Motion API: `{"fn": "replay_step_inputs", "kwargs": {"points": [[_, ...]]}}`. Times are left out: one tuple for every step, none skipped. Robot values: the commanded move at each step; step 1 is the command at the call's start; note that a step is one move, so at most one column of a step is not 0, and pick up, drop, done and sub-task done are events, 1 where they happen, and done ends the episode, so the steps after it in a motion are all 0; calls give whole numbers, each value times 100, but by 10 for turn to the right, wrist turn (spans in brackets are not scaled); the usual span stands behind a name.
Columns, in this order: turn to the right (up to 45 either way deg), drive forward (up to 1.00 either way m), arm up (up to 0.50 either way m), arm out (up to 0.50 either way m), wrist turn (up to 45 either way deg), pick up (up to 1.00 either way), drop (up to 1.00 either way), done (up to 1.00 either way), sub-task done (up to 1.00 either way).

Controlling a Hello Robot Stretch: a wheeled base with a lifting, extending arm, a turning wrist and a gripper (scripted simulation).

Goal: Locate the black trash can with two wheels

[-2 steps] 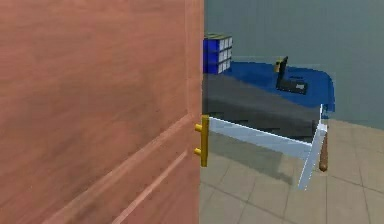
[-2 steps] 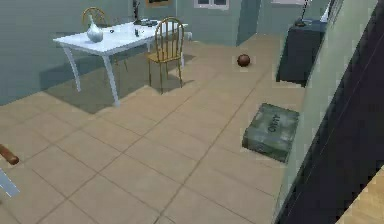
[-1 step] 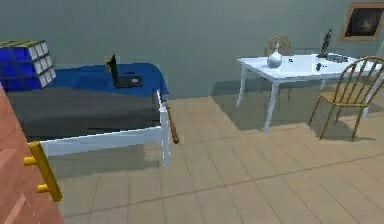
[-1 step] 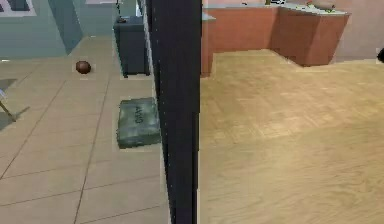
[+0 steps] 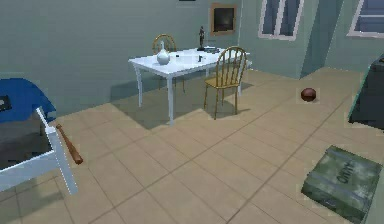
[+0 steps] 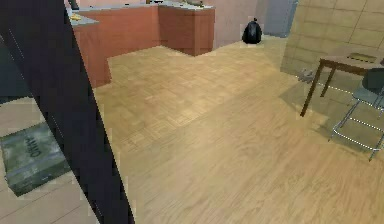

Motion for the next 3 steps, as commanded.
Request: {"fn": "replay_step_inputs", "kwargs": {"points": [[0,20,0,0,0,0,0,0,0],[210,0,0,0,0,0,0,0,0],[0,100,0,0,0,0,0,0,0]]}}
